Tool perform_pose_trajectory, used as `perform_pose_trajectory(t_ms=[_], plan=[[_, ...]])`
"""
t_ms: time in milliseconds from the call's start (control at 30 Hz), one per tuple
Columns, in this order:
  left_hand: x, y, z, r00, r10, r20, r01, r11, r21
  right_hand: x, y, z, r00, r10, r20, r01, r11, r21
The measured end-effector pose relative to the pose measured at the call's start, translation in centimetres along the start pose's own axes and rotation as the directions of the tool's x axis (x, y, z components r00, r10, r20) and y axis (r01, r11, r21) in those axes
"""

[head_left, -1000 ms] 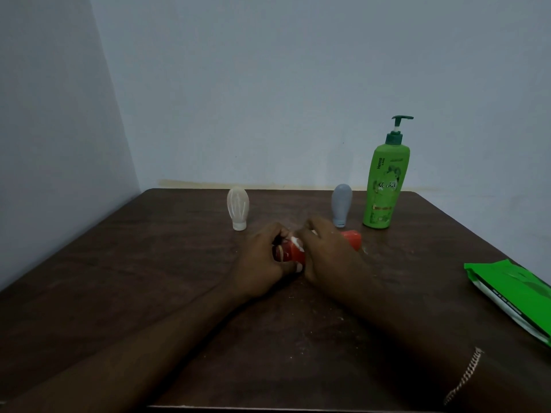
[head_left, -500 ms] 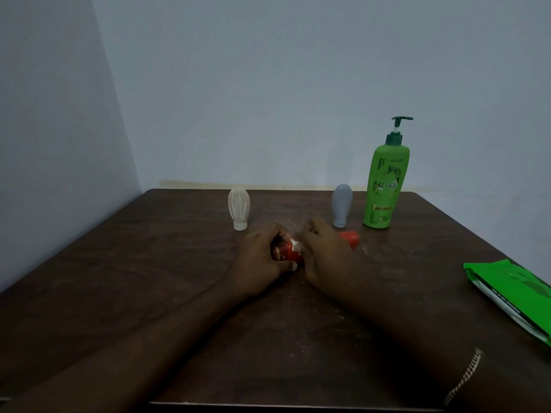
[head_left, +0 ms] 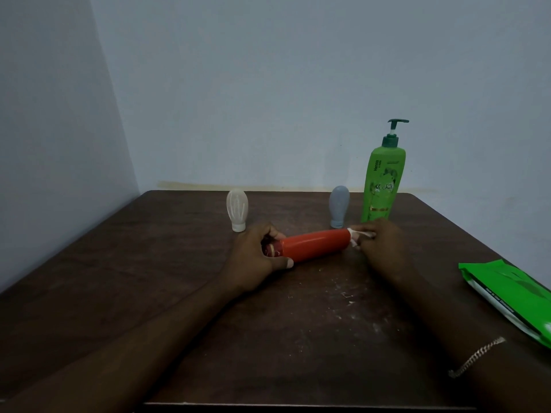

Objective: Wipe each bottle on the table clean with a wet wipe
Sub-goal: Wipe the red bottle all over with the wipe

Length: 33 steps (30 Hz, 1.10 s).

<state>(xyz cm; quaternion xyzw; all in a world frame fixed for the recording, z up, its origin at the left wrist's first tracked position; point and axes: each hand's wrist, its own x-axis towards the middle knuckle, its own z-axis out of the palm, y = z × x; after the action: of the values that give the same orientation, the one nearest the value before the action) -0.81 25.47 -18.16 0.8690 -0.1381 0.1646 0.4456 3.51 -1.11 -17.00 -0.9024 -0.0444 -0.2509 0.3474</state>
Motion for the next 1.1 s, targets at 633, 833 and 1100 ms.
perform_pose_trajectory(t_ms=[633,833,1100], plan=[[-0.6,0.3,1.2,0.937,0.349,0.006,-0.332,0.885,0.326,-4.7,-8.4,1.6,0.883,-0.382,0.274,0.418,0.904,-0.085],[-0.8,0.9,1.0,0.965,0.263,-0.020,-0.256,0.951,0.172,-5.4,-7.6,1.9,0.788,-0.546,0.283,0.558,0.829,0.044],[-0.4,1.1,-0.2,0.996,0.072,-0.043,-0.072,0.997,0.013,-1.6,-3.4,0.7,0.946,-0.310,0.091,0.313,0.949,-0.026]])
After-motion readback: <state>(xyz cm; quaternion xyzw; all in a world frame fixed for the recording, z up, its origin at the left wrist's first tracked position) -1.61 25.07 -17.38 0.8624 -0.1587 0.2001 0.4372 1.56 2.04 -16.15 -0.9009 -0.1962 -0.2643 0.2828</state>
